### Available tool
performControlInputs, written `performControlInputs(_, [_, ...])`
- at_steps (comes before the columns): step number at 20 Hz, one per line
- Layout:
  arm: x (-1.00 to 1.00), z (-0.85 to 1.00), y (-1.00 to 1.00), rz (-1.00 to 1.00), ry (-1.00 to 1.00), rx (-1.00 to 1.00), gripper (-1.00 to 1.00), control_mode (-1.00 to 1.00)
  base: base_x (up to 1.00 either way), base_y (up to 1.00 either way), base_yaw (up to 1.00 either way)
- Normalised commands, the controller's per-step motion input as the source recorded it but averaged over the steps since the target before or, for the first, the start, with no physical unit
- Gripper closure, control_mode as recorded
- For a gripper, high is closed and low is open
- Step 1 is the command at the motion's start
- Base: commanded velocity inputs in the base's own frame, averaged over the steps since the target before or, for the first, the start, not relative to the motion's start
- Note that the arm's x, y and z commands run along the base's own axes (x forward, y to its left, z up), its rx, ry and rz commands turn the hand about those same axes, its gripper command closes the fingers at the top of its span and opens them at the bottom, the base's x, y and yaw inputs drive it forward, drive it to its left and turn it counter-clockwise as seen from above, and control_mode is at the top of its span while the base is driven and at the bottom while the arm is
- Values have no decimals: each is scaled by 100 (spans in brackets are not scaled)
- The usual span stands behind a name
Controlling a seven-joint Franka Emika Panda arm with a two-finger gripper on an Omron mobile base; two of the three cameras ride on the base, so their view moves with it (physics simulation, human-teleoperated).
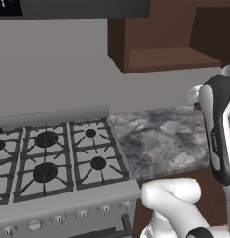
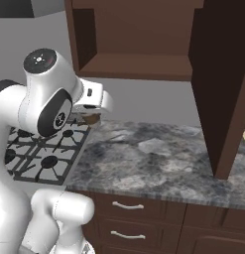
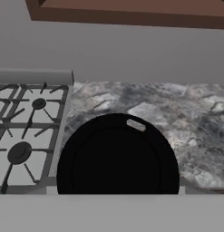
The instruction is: Sort all alcoholic drinks to one cabinet, and non-alcoholic drinks to the other.
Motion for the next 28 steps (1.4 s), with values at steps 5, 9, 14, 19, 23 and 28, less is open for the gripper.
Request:
performControlInputs(5, [0, 20, -12, 0, -7, -1, 100, -100, 0, 0, 0])
performControlInputs(9, [0, 21, -11, 0, -5, 0, 100, -100, 0, 0, 0])
performControlInputs(14, [4, 25, -12, 0, -5, 0, 100, -100, 0, 0, 0])
performControlInputs(19, [11, 24, -9, 0, -7, 0, 100, -100, 0, 0, 0])
performControlInputs(23, [25, 9, -1, 0, -10, 0, 100, -100, 0, 0, 0])
performControlInputs(28, [26, 13, -3, 0, -7, 0, 100, -100, 0, 0, 0])
